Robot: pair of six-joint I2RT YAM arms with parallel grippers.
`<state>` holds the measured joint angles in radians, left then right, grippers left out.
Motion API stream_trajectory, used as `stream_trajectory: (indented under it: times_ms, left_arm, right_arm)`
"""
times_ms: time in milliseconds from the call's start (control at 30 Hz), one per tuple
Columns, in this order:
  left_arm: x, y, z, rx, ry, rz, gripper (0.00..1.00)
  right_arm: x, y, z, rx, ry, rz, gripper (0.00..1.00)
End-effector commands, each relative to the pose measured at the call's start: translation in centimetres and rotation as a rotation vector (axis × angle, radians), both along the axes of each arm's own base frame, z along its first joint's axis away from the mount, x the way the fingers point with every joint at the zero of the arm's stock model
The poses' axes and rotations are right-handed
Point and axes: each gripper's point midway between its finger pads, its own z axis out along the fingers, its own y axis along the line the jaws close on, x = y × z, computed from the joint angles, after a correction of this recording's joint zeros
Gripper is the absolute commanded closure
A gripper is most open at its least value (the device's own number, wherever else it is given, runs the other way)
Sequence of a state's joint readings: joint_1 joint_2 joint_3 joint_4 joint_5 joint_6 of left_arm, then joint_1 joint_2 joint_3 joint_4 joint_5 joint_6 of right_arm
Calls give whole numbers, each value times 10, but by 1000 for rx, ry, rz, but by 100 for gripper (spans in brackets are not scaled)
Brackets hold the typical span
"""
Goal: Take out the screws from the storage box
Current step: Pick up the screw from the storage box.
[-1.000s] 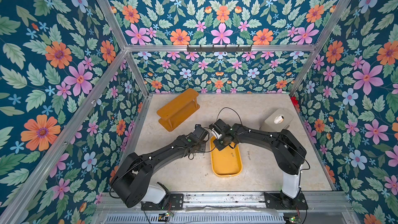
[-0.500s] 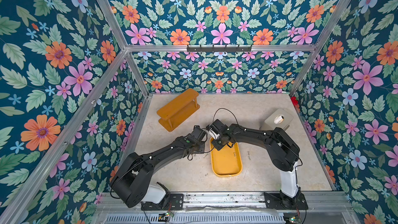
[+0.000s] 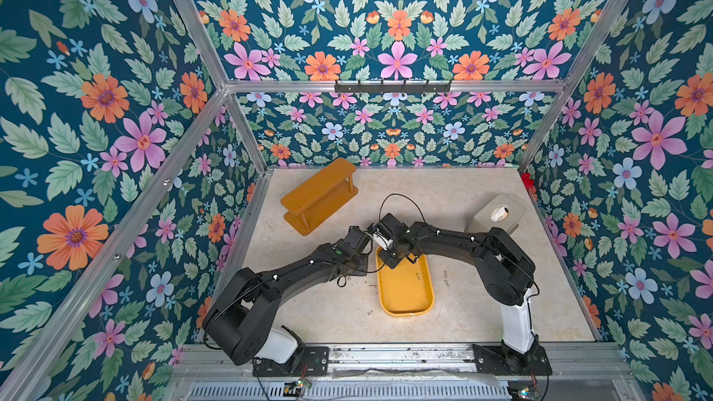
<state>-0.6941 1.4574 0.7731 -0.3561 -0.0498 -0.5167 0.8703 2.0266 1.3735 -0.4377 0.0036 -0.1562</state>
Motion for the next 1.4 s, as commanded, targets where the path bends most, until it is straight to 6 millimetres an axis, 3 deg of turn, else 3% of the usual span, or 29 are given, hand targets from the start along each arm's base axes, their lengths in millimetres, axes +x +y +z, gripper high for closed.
stream_trajectory:
  times_ms: [0, 267, 500, 767, 1100, 1367]
  left_arm:
    - [3, -4, 1, -9, -9, -15, 62]
    - [4, -5, -1, -10, -3, -20, 62]
    - [4, -6, -1, -8, -4, -28, 61]
    - [6, -8, -2, -12, -1, -34, 62]
    - [5, -8, -2, -15, -2, -33, 61]
    - [5, -10, -3, -24, 1, -36, 62]
  right_arm:
    - [-5, -4, -9, -36, 15, 38, 64]
    - [-10, -7, -13, -47, 59, 38, 72]
    - [-21, -23, -17, -130, 138, 15, 85]
    - [-26, -28, -13, -149, 163, 21, 85]
    - [-25, -26, -18, -191, 159, 23, 74]
    - [-29, -37, -28, -255, 179, 23, 82]
